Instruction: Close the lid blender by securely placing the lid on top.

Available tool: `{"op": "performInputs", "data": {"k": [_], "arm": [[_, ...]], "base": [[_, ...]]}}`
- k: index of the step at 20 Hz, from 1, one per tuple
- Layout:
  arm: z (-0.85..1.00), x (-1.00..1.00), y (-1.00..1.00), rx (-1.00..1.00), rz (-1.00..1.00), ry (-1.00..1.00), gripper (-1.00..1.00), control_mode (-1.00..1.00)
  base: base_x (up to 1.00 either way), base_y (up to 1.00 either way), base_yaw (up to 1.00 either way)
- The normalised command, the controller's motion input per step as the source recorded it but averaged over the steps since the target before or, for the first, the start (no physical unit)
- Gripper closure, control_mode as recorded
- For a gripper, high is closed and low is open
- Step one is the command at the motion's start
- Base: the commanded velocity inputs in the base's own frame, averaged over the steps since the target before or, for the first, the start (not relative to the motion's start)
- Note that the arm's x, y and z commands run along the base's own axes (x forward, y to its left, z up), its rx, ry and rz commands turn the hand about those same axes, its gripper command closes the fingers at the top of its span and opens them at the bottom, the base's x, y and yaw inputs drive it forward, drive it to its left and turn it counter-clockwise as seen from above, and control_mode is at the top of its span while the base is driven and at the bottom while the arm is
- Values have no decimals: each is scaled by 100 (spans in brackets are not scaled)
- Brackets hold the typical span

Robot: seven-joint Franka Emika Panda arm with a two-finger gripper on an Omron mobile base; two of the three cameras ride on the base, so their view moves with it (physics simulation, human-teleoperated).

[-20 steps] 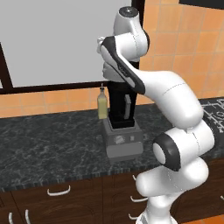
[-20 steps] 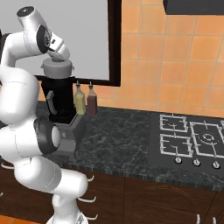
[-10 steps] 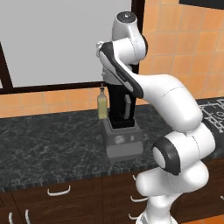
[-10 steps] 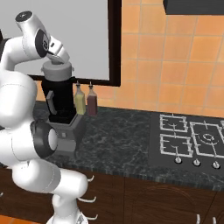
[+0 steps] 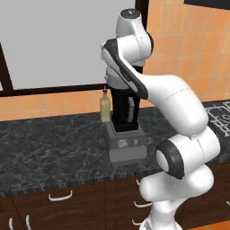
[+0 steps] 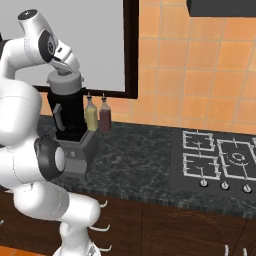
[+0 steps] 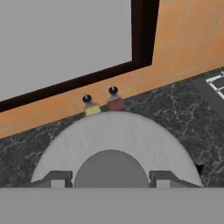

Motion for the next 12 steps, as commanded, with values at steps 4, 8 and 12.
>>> {"op": "performInputs", "data": {"k": [4,8,12], "arm": [[0,-27,-4,0,0,0,100,-100],[6,-20,-13,0,0,0,100,-100],[33,2,-6,2,0,10,100,-100]], "base": [[0,0,0],[0,0,0],[0,0,0]]}}
